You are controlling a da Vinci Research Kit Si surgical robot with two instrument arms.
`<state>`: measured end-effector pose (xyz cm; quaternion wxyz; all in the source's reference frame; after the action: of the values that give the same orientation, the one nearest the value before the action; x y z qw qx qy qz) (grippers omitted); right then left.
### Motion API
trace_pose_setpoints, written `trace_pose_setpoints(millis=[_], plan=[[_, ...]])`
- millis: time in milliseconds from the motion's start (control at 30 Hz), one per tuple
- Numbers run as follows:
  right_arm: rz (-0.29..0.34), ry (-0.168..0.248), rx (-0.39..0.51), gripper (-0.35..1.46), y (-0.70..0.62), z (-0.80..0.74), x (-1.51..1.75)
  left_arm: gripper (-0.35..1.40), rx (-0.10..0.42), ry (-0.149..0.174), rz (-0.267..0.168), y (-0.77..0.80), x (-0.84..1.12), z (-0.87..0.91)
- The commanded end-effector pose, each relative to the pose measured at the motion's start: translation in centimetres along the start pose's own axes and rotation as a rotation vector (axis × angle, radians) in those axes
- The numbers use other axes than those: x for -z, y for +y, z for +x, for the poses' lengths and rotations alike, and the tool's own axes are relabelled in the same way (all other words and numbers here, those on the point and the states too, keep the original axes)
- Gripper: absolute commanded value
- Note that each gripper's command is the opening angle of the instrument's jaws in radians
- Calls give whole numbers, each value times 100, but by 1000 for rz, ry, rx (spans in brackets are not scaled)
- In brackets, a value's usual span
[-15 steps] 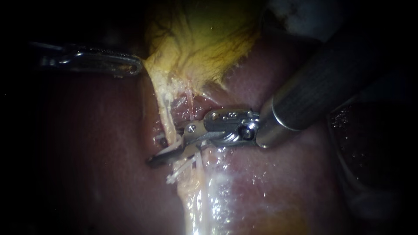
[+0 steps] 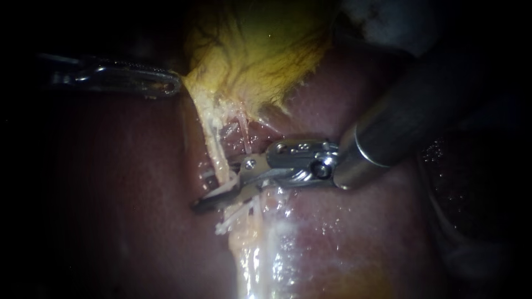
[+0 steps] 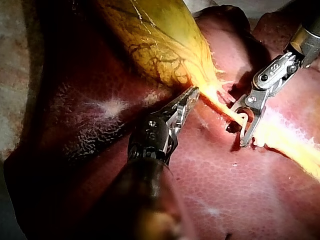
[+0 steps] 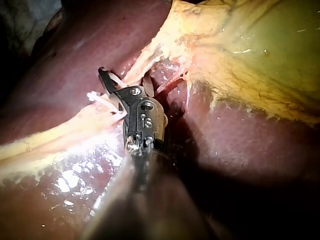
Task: Clipping second clip left tube
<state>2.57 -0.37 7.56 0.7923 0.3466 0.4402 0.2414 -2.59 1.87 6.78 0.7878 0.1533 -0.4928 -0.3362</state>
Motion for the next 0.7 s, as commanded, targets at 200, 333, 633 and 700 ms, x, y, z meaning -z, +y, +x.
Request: trace_pose_setpoints(millis=[200, 333, 633, 700], plan=[[124, 18, -38, 48, 6, -3, 6, -35, 0, 0, 0, 0, 0, 0], [200, 51, -55, 49, 8, -5, 10, -35, 0, 0, 0, 0, 0, 0], [383, 139, -146, 51, 9, -6, 11, -35, -1, 0, 0, 0, 0, 0], [430, 165, -169, 51, 9, -7, 10, -35, -1, 0, 0, 0, 0, 0]])
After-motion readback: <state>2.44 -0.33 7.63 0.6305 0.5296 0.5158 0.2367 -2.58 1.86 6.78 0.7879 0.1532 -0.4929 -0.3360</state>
